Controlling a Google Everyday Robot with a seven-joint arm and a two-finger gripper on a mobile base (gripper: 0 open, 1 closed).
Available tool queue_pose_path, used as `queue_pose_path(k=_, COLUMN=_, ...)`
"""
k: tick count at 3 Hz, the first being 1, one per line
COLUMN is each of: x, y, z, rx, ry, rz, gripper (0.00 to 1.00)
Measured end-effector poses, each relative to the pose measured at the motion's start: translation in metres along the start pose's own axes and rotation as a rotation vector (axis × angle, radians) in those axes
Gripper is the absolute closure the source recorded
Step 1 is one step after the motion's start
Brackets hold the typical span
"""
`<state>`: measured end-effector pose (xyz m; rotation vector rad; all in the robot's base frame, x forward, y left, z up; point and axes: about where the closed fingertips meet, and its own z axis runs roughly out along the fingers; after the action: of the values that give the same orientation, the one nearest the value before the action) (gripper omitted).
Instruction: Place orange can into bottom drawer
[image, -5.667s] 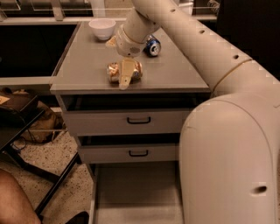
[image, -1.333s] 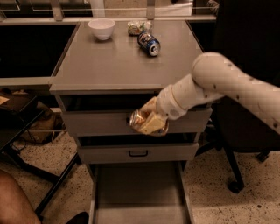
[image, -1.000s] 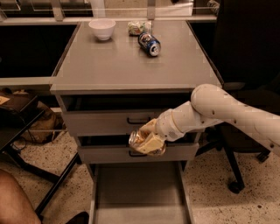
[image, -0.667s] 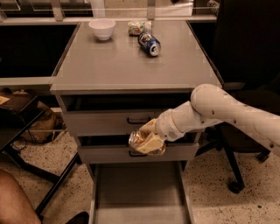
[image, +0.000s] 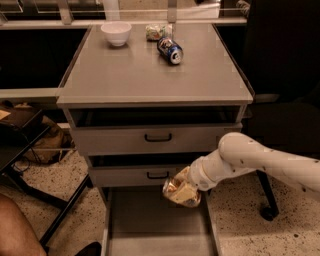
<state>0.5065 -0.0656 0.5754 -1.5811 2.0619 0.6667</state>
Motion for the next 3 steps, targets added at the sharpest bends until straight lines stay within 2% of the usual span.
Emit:
queue_pose_path(k=1, x=0.054, y=0.004, z=0.030, rx=0.022, ry=0.036, rz=0.097, gripper=1.00)
queue_pose_path(k=2, x=0.054, y=0.004, z=0.030, rx=0.022, ry=0.036, rz=0.097, gripper=1.00)
queue_pose_path(k=3, x=0.076, y=0.002, z=0.065, rx=-0.012, ry=0.008, rz=0.130, gripper=1.00)
